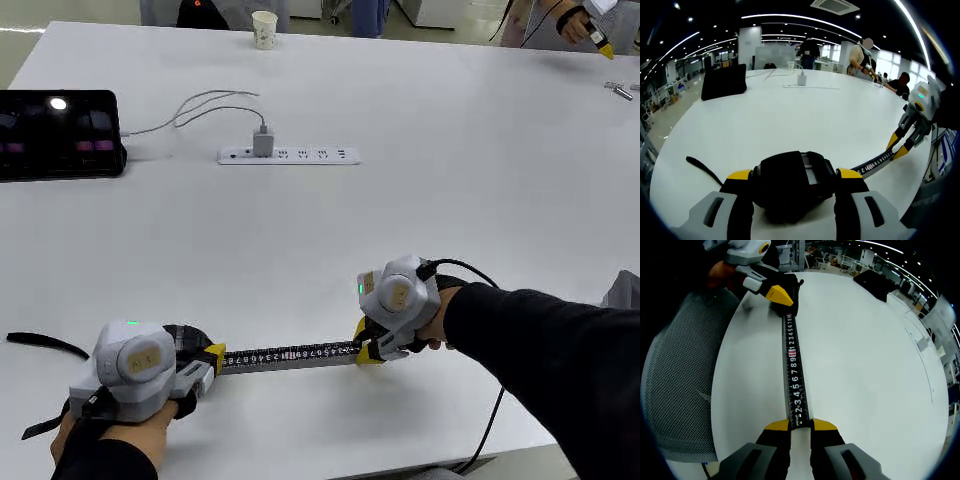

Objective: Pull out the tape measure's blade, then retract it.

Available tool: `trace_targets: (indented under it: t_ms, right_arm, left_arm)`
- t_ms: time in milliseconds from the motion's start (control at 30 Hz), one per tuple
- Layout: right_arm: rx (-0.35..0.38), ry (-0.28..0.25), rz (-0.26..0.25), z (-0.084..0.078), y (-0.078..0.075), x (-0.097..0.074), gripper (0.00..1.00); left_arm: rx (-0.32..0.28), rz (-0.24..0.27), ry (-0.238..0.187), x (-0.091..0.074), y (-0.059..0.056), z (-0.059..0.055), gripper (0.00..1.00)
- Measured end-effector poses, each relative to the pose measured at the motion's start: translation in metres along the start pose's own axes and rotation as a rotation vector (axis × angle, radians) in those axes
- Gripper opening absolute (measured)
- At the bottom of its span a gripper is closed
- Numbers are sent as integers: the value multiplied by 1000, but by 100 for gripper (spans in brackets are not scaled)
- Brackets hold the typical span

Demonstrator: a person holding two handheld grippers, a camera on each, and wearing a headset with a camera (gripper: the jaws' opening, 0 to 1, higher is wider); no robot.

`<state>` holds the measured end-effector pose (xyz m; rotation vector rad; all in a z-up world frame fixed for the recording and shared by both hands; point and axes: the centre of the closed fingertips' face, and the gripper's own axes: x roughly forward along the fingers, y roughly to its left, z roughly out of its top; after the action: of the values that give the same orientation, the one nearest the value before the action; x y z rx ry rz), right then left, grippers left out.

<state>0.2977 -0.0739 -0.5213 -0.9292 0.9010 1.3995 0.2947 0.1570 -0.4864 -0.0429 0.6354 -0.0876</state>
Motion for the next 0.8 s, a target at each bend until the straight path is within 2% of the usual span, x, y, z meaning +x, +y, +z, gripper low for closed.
trace_targets:
  t_ms: [800]
  right_arm:
    - [-7, -21, 3, 13, 1, 6, 11]
  left_arm:
    - [-2, -1, 7, 0, 0, 0, 61]
